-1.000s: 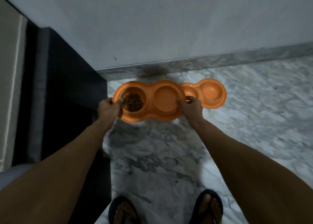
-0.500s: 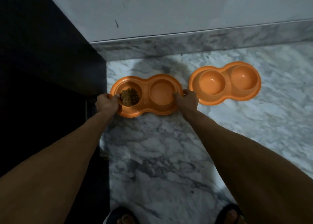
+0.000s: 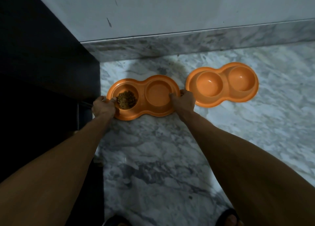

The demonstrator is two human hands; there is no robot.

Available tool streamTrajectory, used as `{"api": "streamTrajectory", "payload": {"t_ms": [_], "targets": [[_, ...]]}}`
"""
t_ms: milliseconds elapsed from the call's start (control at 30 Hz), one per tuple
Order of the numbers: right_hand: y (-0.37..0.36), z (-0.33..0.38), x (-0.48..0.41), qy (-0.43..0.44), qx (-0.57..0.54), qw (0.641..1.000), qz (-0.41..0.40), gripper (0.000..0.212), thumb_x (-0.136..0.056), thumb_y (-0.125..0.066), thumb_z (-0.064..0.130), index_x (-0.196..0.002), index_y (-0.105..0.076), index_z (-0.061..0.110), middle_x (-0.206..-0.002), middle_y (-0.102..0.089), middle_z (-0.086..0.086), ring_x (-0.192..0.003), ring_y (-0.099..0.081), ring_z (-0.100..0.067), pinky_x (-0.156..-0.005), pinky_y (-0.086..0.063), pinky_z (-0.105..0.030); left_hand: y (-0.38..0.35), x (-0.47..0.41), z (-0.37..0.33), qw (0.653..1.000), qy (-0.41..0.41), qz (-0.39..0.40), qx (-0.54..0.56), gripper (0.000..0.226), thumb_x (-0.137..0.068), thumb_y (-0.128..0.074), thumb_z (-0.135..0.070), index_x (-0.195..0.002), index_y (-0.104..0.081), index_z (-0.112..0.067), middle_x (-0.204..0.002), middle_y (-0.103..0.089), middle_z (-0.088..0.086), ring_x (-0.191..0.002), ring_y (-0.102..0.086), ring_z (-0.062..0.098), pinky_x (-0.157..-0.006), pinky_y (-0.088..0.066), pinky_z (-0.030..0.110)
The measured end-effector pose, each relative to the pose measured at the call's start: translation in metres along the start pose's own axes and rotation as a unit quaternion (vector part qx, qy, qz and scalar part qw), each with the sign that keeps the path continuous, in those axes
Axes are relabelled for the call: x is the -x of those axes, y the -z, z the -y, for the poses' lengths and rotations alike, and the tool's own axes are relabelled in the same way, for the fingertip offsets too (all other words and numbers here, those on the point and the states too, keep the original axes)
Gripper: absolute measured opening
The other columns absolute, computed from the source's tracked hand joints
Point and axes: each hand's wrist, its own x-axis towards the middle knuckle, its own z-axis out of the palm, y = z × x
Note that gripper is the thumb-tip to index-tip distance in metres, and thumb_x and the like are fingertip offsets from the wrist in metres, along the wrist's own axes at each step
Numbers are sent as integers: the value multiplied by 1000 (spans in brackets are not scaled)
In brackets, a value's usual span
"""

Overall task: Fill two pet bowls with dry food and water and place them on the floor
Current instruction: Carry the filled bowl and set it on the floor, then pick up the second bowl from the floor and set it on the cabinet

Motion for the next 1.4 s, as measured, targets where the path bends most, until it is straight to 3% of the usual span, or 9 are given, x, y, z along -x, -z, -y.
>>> {"api": "streamTrajectory", "payload": {"t_ms": [233,367,500,767,933,1033,1167,1300,1400], "targets": [[0,-1,0,2,7,1000,6,30,-77,-68,32,-90,-67,5,-90,-69,-11,-81,-67,-29,-67,-52,-36,0,0,0,999,-18,-1,-28,59,-89,-67,-34,-138,-52,-5,-140,-55,16,-134,-46,34,-110,-35,36],[6,1,2,0,7,1000,17,35,-85,-68,26,-109,-64,1,-100,-65,-10,-90,-63,-25,-77,-50,-37,0,9,-6,1000,1,23,-14,67,-90,-66,-37,-144,-44,-6,-147,-48,14,-139,-40,33,-114,-33,39],[22,4,11,5,-8,1000,21,50,-88,-65,28,-130,-57,2,-128,-62,-14,-116,-59,-29,-93,-48,-39,0,30,-26,1000,4,5,-25,76,-90,-63,-43,-149,-34,-6,-151,-41,18,-139,-39,37,-113,-34,43],[118,-1,-6,-22,-6,995,-100,27,-82,-58,34,-95,-71,14,-100,-71,-11,-96,-64,-31,-80,-52,-39,-59,117,-97,982,-187,-3,-21,54,-94,-54,-34,-142,-45,-10,-143,-46,15,-132,-43,31,-109,-34,41],[179,-11,-48,-43,50,984,-163,37,-84,-55,37,-112,-66,14,-121,-59,-14,-114,-57,-33,-89,-51,-42,-131,157,-126,965,-227,123,-37,53,-94,-57,-38,-134,-52,-4,-134,-54,19,-126,-49,34,-103,-38,38],[205,-19,-77,-58,94,982,-155,45,-92,-55,31,-131,-53,9,-137,-42,-16,-128,-41,-36,-96,-42,-46,-166,163,-135,961,-216,150,-83,63,-94,-56,-42,-137,-45,2,-138,-49,24,-130,-46,37,-104,-36,39],[218,-31,-107,-81,79,987,-110,62,-90,-60,36,-141,-39,6,-143,-34,-20,-127,-42,-43,-102,-42,-48,-198,166,-135,965,-152,180,-117,83,-93,-57,-45,-147,-22,8,-149,-35,26,-137,-36,39,-109,-34,44],[219,-39,-121,-90,57,991,-80,64,-90,-62,32,-143,-35,6,-139,-44,-21,-121,-51,-39,-101,-47,-49,-213,165,-130,966,-126,165,-152,86,-93,-58,-40,-148,-16,11,-150,-32,27,-139,-34,39,-111,-33,43],[220,-43,-122,-94,55,991,-79,53,-89,-58,18,-137,-40,5,-128,-53,-19,-108,-57,-34,-93,-52,-47,-212,165,-132,967,-117,151,-169,69,-94,-57,-24,-145,-23,7,-148,-34,27,-136,-38,40,-108,-35,42]]}}
